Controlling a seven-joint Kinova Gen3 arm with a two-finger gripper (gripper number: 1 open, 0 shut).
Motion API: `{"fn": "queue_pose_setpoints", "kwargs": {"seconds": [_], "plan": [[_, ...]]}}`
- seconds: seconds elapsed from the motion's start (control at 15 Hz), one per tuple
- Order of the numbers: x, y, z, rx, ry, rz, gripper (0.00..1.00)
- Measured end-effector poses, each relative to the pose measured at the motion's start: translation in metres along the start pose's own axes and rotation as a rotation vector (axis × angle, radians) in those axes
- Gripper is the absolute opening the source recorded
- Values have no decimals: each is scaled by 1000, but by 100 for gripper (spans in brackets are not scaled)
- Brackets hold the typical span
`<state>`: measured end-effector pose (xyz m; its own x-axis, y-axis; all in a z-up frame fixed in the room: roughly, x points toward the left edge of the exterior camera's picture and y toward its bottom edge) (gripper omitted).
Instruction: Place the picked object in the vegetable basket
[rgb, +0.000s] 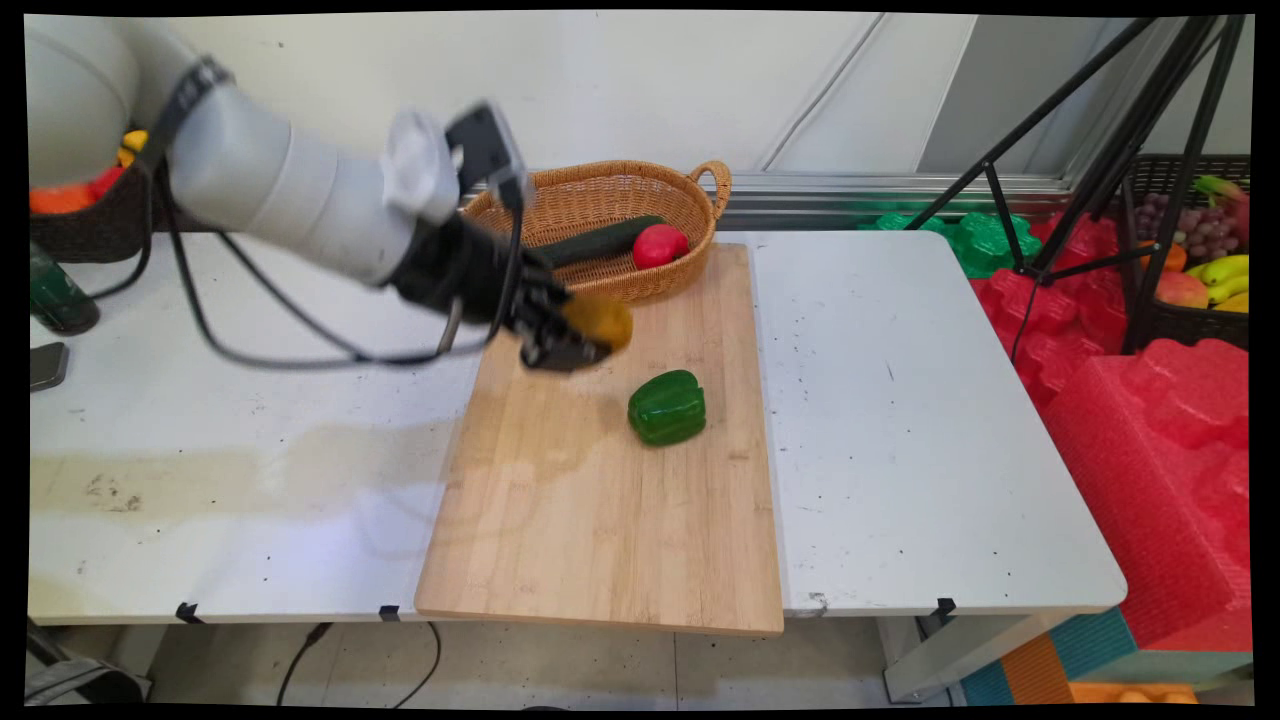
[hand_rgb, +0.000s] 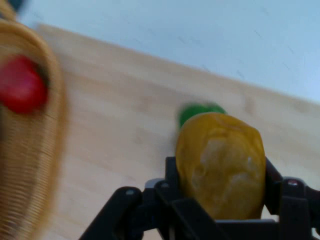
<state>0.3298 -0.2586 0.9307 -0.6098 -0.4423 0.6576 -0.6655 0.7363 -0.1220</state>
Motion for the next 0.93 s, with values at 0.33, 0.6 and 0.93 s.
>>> {"fn": "queue_pose_setpoints", "kwargs": {"seconds": [0.33,0.6,0.93], "plan": [[38,-62,-5,149,71,-91,0],[53,-111,5,259,83,-163,0],[57,-165,29,354,43,-216,0]]}}
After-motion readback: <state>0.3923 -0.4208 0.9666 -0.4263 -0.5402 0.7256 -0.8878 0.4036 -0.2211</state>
